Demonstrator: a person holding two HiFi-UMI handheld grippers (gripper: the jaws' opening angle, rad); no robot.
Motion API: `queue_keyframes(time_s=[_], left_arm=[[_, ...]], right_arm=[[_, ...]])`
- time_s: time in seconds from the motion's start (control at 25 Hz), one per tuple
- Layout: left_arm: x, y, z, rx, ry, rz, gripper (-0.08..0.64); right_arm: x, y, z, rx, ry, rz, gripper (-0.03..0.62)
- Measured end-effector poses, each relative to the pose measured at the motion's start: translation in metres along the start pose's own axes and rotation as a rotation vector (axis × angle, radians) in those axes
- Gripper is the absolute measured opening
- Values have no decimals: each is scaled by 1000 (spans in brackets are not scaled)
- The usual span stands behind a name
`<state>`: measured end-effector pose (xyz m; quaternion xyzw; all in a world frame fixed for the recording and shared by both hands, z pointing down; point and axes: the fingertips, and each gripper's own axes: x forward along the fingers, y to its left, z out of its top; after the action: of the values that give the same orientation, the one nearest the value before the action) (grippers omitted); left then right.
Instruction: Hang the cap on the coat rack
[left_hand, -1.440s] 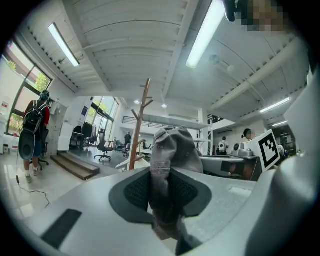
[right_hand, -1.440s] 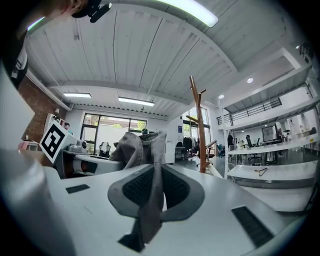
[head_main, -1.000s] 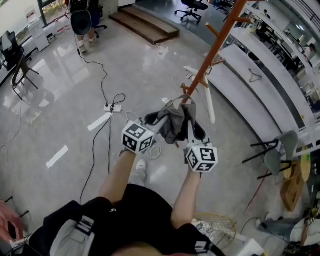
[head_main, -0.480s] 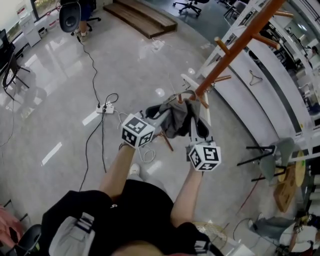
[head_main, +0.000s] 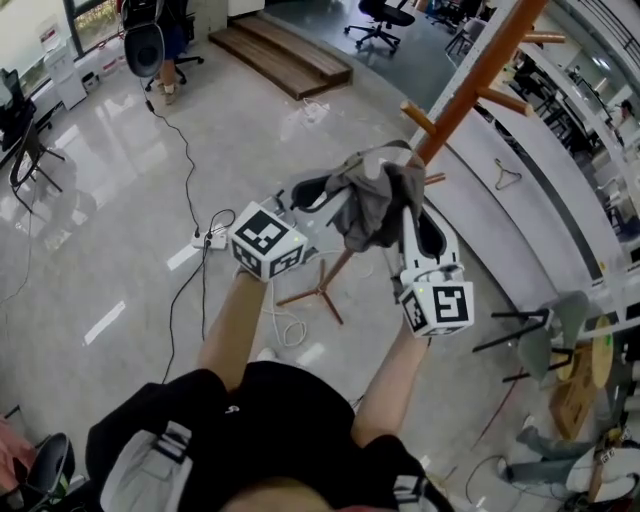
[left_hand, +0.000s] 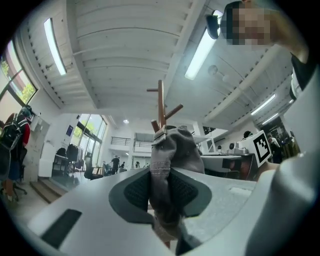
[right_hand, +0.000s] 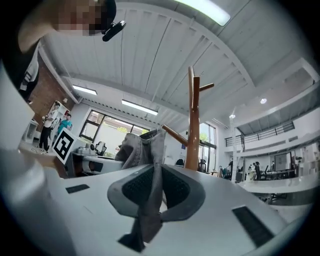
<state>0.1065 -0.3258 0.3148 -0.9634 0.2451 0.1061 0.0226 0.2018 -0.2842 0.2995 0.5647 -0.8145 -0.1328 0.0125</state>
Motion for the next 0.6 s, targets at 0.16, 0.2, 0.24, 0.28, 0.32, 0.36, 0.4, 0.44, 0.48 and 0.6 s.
queue_keyframes(time_s=[0.16, 0.2, 0.24, 0.28, 0.32, 0.36, 0.4, 0.44, 0.48, 0.6], left_arm=[[17, 13, 31, 57, -59, 24, 66], [21, 16, 38, 69, -69, 22, 66], [25, 18, 44, 79, -74, 19, 66], [30, 20, 48, 86, -73, 18, 66], [35, 22, 49, 88, -68, 24, 66], [41, 26, 49, 83, -58, 33, 66], [47, 30, 47, 74, -45, 44, 66], [53, 33, 43, 66, -29, 52, 66], [58, 34, 39, 62, -11, 56, 66], [71, 32, 26, 67, 39, 55, 66]], right_arm=[[21, 2, 29, -92, -33, 48, 32], [25, 3, 37, -114, -42, 55, 32], [29, 3, 43, -132, -48, 59, 32], [32, 1, 48, -146, -48, 59, 32], [35, -2, 50, -156, -42, 55, 32], [38, -6, 50, -162, -30, 49, 32], [40, -9, 48, -163, -17, 44, 32], [43, -12, 44, -161, -6, 38, 32], [44, -15, 41, -156, 4, 32, 32], [44, -23, 28, -127, 22, 4, 32]])
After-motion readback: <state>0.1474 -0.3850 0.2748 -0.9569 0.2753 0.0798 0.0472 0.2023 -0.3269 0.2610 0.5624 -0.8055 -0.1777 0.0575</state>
